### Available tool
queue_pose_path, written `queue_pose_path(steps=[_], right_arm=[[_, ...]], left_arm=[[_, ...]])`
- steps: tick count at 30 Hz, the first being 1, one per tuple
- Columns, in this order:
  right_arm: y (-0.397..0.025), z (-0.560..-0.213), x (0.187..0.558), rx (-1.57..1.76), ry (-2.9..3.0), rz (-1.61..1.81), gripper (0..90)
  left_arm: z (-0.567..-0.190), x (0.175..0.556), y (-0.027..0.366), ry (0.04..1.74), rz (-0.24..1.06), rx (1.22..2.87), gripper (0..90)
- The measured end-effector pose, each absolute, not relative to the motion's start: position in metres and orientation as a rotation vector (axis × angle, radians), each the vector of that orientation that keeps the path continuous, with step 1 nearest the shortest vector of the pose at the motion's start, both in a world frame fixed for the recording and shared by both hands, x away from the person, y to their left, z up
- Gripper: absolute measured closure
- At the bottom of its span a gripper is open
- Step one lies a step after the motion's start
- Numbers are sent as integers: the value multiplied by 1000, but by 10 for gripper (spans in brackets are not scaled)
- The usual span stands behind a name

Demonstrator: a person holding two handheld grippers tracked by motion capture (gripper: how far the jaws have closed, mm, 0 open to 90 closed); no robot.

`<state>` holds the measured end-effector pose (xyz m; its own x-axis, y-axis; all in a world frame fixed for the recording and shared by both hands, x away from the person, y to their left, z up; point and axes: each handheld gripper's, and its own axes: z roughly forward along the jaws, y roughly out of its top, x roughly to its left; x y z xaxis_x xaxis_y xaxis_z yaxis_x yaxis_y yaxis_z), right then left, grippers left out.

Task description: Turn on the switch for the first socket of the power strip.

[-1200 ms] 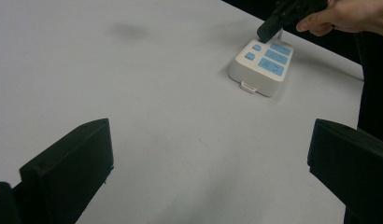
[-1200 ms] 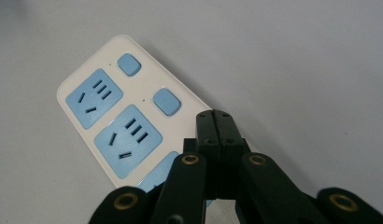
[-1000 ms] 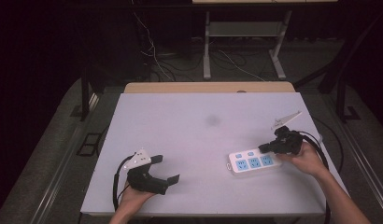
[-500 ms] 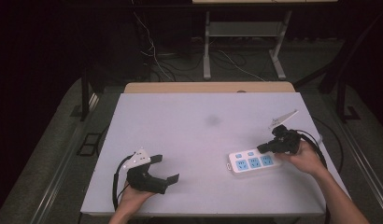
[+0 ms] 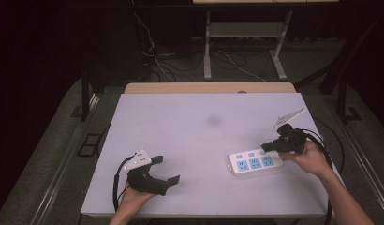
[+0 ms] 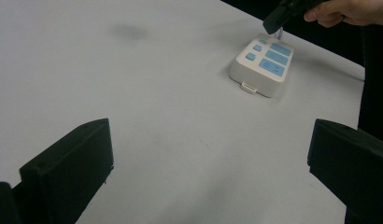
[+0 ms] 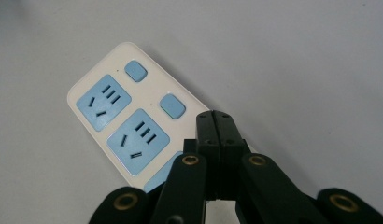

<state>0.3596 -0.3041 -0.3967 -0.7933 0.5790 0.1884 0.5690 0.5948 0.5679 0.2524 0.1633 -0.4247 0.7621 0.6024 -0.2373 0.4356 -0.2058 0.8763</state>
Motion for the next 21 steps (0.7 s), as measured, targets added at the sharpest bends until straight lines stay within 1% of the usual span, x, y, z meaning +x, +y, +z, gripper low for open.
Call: queue_pose_path(steps=[10, 21], right_arm=[[-312, -380, 352, 1031, 2737, 1022, 900], [-325, -367, 335, 1092, 2668, 1073, 900]], left_arm=[[-424, 252, 164, 801, 183, 1833, 0], [-423, 250, 164, 799, 182, 1825, 0]])
